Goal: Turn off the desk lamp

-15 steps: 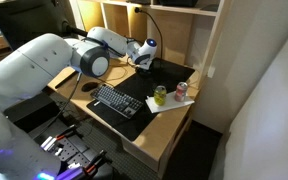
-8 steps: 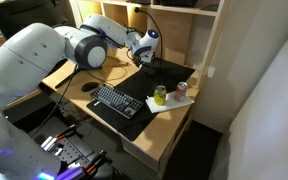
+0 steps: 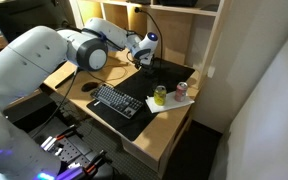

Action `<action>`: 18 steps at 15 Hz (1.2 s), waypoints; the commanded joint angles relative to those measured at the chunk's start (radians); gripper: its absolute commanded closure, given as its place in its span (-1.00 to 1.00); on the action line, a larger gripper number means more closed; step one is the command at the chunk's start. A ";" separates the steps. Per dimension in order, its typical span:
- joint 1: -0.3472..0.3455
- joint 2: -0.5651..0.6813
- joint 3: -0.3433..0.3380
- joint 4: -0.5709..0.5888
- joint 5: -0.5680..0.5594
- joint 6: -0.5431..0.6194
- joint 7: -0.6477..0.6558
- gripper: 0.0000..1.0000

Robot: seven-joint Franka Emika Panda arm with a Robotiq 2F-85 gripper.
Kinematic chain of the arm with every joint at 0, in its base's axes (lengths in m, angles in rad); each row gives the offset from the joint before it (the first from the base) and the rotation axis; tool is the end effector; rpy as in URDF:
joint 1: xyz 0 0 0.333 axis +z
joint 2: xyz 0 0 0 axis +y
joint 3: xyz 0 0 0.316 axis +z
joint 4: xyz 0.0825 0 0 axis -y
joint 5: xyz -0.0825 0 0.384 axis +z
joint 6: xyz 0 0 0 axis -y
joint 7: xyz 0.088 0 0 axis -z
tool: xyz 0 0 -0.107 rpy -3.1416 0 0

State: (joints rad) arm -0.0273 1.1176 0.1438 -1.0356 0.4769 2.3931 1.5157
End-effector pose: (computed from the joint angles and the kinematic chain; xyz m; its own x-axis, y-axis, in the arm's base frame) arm 0.7970 0.0528 0.1777 -0.1688 -0.8565 -0.4878 -0.9486 0.2755 -0.1554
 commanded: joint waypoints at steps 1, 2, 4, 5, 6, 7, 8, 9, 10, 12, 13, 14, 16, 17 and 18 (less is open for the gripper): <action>0.011 0.064 -0.008 0.088 -0.001 -0.025 0.029 -1.00; 0.013 0.076 -0.010 0.102 -0.004 -0.031 0.037 -1.00; 0.013 0.093 -0.011 0.124 -0.008 -0.031 0.047 -1.00; 0.010 0.102 -0.005 0.136 -0.006 -0.028 0.045 -1.00; 0.011 0.112 -0.006 0.150 -0.008 -0.028 0.050 -1.00; 0.014 0.119 -0.010 0.160 -0.011 -0.028 0.059 -1.00; 0.013 0.127 -0.011 0.171 -0.013 -0.033 0.067 -1.00; 0.013 0.140 -0.011 0.189 -0.016 -0.040 0.077 -1.00; 0.013 0.152 -0.010 0.205 -0.019 -0.047 0.084 -1.00; 0.012 0.177 -0.010 0.239 -0.022 -0.062 0.106 -1.00; 0.010 0.190 -0.009 0.256 -0.023 -0.071 0.116 -1.00; 0.008 0.204 -0.007 0.275 -0.023 -0.073 0.123 -1.00; 0.006 0.227 -0.001 0.310 -0.023 -0.088 0.135 -1.00; 0.004 0.238 0.004 0.324 -0.024 -0.095 0.131 -1.00; 0.005 0.247 0.004 0.338 -0.026 -0.101 0.133 -1.00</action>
State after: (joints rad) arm -0.0209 1.3129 0.1423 -0.7850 0.4673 2.3379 1.6279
